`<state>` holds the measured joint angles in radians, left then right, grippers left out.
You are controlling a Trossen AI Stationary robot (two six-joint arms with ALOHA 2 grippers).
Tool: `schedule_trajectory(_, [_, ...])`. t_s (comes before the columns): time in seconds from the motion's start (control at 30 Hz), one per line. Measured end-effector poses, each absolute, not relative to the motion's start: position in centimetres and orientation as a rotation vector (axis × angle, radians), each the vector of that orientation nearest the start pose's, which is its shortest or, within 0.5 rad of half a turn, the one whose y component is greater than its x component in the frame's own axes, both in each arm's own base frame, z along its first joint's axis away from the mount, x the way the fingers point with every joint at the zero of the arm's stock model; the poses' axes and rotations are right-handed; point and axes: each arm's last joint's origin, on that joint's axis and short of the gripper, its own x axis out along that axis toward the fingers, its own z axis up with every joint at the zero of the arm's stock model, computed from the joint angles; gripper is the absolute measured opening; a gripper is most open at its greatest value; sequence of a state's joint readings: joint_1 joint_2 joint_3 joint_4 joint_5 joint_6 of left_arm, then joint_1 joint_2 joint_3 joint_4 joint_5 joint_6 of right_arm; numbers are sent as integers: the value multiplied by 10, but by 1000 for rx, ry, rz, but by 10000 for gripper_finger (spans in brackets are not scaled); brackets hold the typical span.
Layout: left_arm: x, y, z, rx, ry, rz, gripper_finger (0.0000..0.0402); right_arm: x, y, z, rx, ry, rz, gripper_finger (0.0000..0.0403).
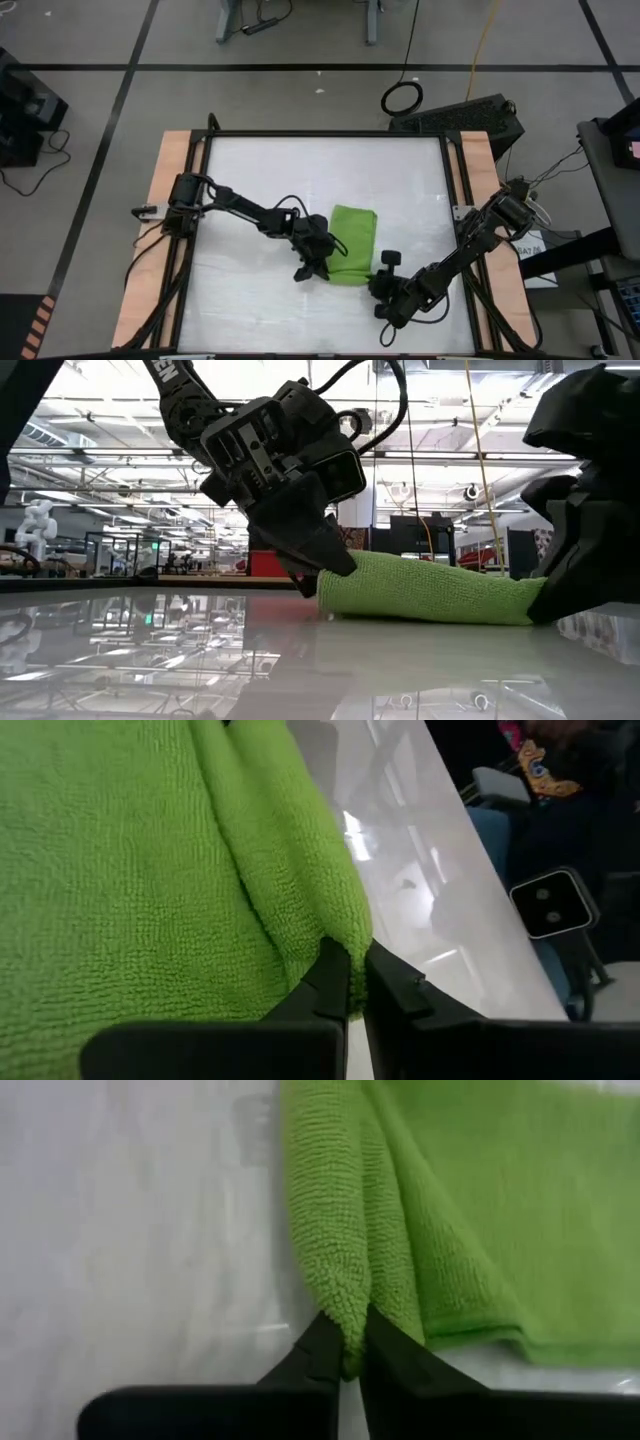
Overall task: Roll towel
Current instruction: Roll the green towel on the table
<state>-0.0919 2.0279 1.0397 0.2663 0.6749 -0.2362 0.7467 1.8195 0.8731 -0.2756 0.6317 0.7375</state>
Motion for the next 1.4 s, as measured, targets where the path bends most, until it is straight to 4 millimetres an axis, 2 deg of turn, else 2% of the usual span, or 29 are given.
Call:
schedule_trajectory(0.33, [390,-55,100,-534,807,-645,15,241,202,129,209,942,-115,7])
schedule_trajectory(0.7, [392,-55,100,-555,817,-606,15,247,188,124,332,1015,-88,6])
schedule_trajectory(0.93, [392,-55,97,-471,817,-530,17,231,176,117,439,954,-143,5])
schedule_trajectory(1.13, [391,-64,94,-337,792,-509,56,215,166,111,507,843,-205,5])
schedule_trajectory(1.4, [390,-66,98,-282,771,-508,106,198,152,94,715,703,-150,4])
